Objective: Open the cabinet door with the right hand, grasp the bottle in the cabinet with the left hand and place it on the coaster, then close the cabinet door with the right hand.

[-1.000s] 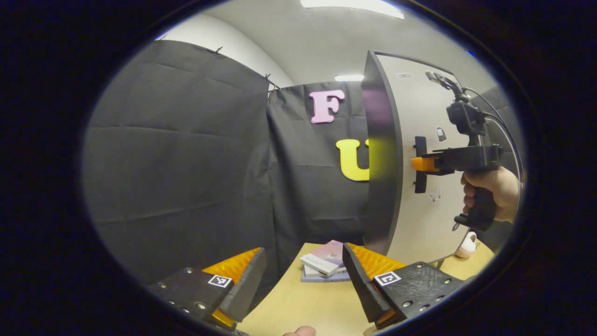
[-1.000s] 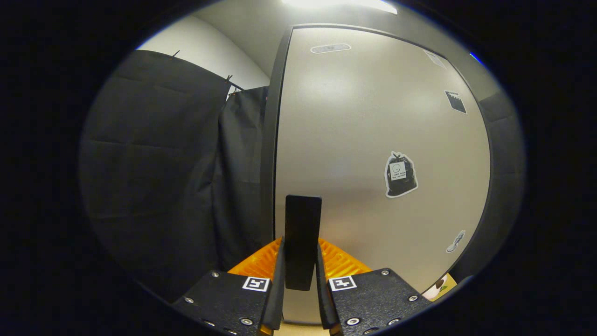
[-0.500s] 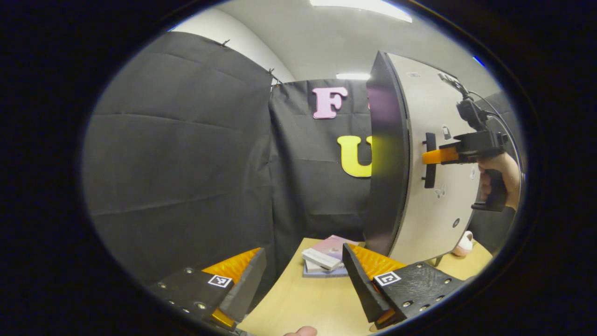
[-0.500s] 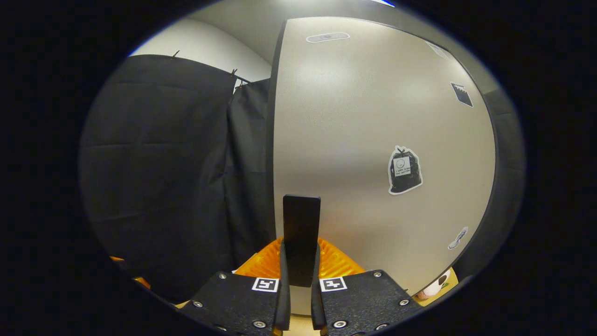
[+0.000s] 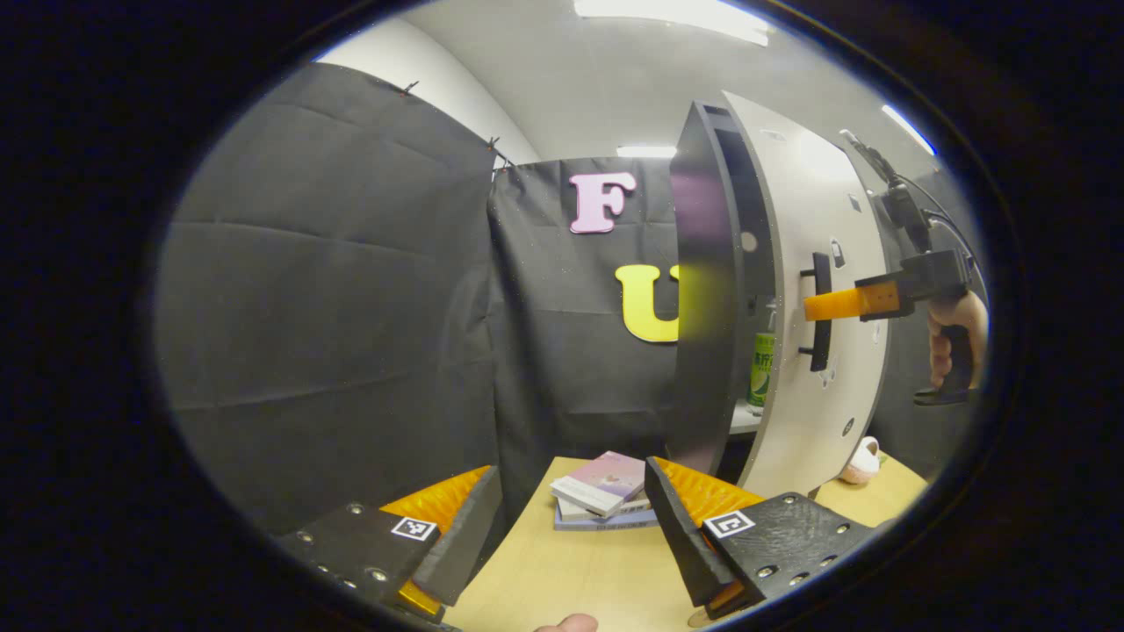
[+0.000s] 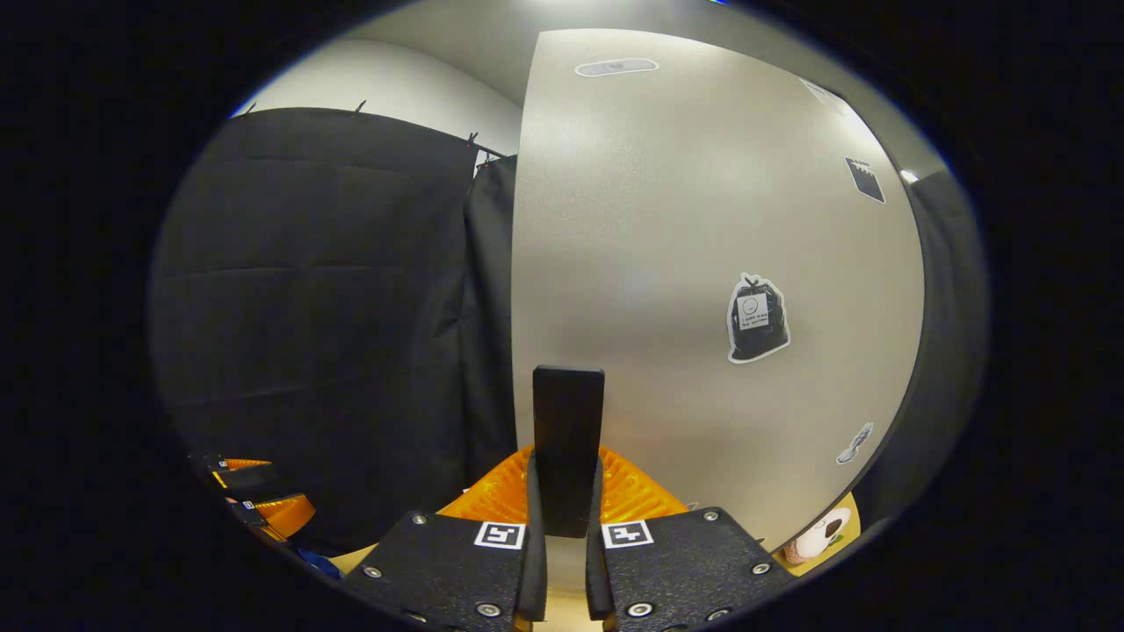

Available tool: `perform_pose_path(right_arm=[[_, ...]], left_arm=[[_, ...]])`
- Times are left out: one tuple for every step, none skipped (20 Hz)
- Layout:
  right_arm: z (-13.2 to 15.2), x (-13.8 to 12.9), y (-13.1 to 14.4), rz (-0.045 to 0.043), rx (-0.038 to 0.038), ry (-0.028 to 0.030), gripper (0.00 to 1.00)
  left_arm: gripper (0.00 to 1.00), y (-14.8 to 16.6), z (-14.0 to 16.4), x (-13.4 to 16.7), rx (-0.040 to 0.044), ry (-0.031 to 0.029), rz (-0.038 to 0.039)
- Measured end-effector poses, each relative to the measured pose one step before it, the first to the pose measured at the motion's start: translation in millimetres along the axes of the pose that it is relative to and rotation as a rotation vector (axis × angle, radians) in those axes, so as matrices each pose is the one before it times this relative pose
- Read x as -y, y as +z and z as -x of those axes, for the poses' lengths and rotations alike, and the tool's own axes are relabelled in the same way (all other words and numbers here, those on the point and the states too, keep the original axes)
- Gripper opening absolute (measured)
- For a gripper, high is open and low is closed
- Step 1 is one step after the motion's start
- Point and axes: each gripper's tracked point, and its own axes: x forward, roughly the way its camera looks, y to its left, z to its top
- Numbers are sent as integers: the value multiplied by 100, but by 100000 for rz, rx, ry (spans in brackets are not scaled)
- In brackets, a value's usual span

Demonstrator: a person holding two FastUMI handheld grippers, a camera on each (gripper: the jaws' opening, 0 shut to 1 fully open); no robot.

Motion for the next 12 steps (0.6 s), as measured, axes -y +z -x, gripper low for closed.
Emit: perform_pose_path(right_arm=[[297, 38, 30, 487, 127, 1173, 17], [230, -44, 30, 263, 66, 1264, 17], [259, -70, -10, 37, -132, 1348, 18], [236, -88, 90, 48, -238, 1492, 18], [357, -152, 85, 757, -133, 1799, 18], [283, -81, 37, 1279, -337, 2408, 18], [-102, 58, -177, 381, -89, 2190, 18], [168, 30, -40, -236, -156, 1544, 18], [125, 7, -69, 434, -188, 1373, 17], [145, 41, 27, 715, -36, 1280, 18], [135, 29, -29, 119, 168, 1353, 18], [106, -23, -57, -405, -49, 1472, 18]], left_arm=[[94, 247, 377, 509, 75, 65, -827], [94, -404, -365, 129, -308, 192, -676], [94, -110, -72, 241, -550, 216, -443], [94, 50, -2, 327, -421, 544, -543], [94, 175, 142, 184, 99, 1241, -661], [94, 348, 259, 543, 785, 529, -469], [94, 377, 314, 463, 460, 200, -247], [97, 193, 798, 399, -74, 617, -402], [100, 224, 589, 402, -240, 585, -128], [100, 169, 520, 621, 43, 222, 20], [100, 236, 391, 389, -323, 482, -387], [100, 25, 502, 518, -392, 687, -715]])
